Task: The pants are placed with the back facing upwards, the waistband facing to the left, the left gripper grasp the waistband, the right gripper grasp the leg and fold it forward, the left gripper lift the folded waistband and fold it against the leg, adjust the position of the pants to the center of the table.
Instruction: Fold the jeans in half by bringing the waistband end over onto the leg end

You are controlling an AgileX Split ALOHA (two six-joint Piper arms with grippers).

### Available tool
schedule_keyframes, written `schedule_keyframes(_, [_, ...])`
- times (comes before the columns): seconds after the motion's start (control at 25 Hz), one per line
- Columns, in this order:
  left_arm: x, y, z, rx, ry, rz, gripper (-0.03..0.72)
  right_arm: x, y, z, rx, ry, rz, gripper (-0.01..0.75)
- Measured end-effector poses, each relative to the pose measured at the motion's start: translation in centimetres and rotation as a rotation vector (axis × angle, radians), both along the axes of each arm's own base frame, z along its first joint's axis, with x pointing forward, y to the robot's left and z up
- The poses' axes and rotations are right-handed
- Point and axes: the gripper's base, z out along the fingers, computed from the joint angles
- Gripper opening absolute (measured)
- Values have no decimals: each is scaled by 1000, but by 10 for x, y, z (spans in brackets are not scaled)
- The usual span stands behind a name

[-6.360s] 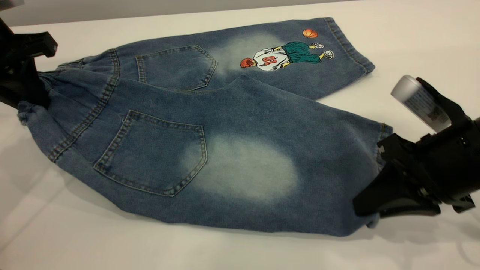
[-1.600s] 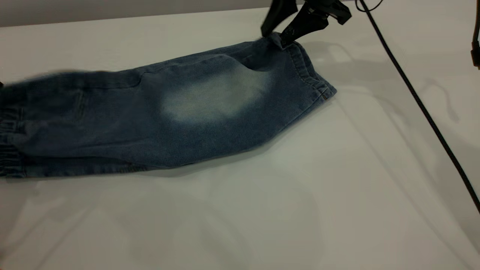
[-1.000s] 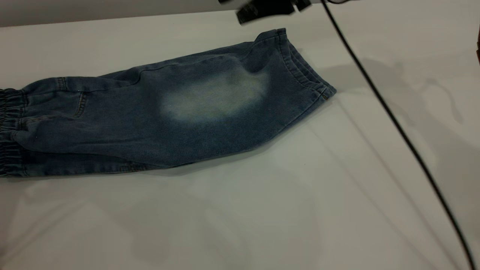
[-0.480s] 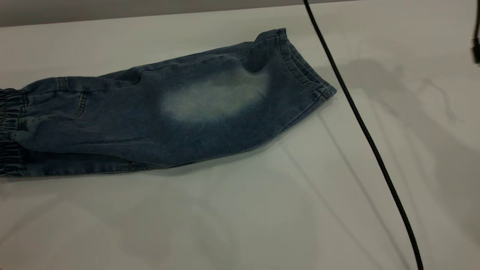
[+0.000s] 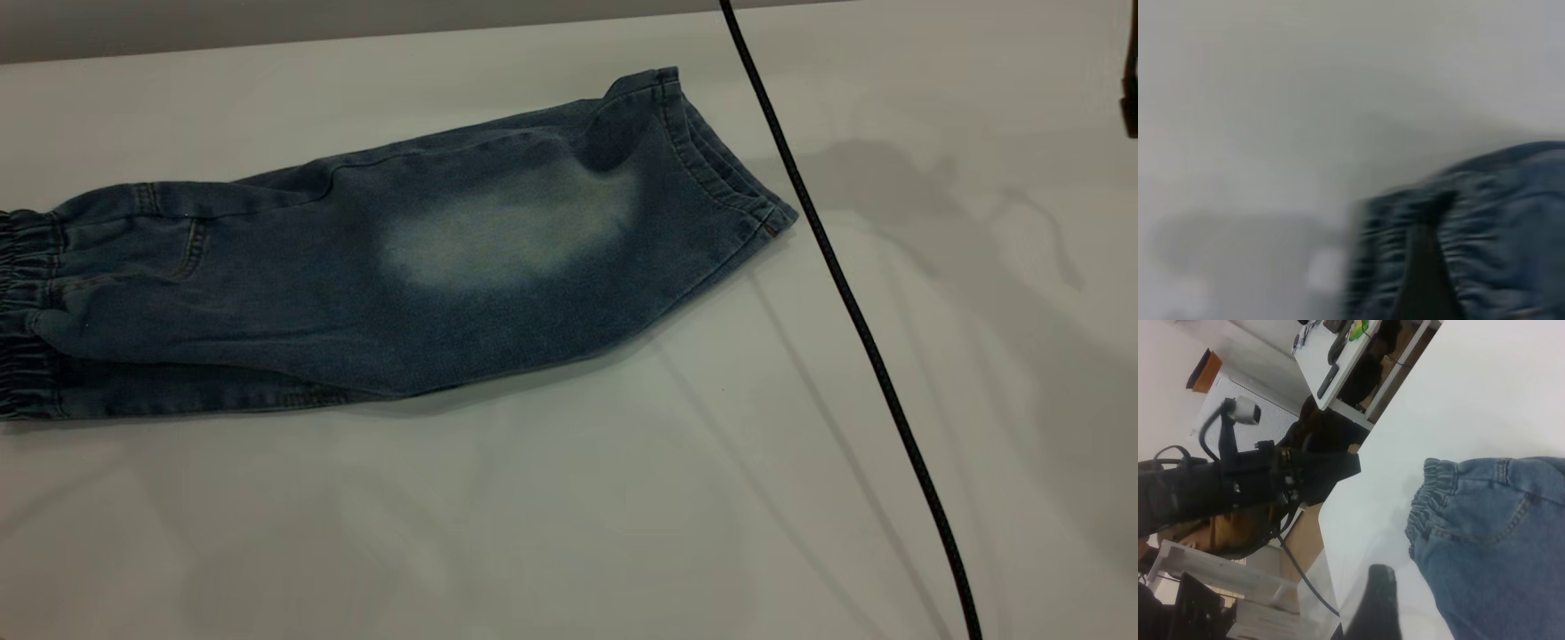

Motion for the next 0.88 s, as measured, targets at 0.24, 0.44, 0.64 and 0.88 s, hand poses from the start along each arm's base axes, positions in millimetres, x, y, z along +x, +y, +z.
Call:
schedule_keyframes(0.24, [-3,1,2,-77,-30,-136,408,0,0,0,0,7,-2,584])
schedule_keyframes(0.44, [1,14,-15,-175,88,-117,403,-1,0,-2,-18,3,7,584])
schedule_keyframes(0.64, [5,26,-49,-263,256,-57,403,-2,-1,-4,-40,-4,19,585])
schedule_keyframes(0.88, [16,38,-74,-247,319,-25,403,-2,-1,-4,-40,-4,20,585])
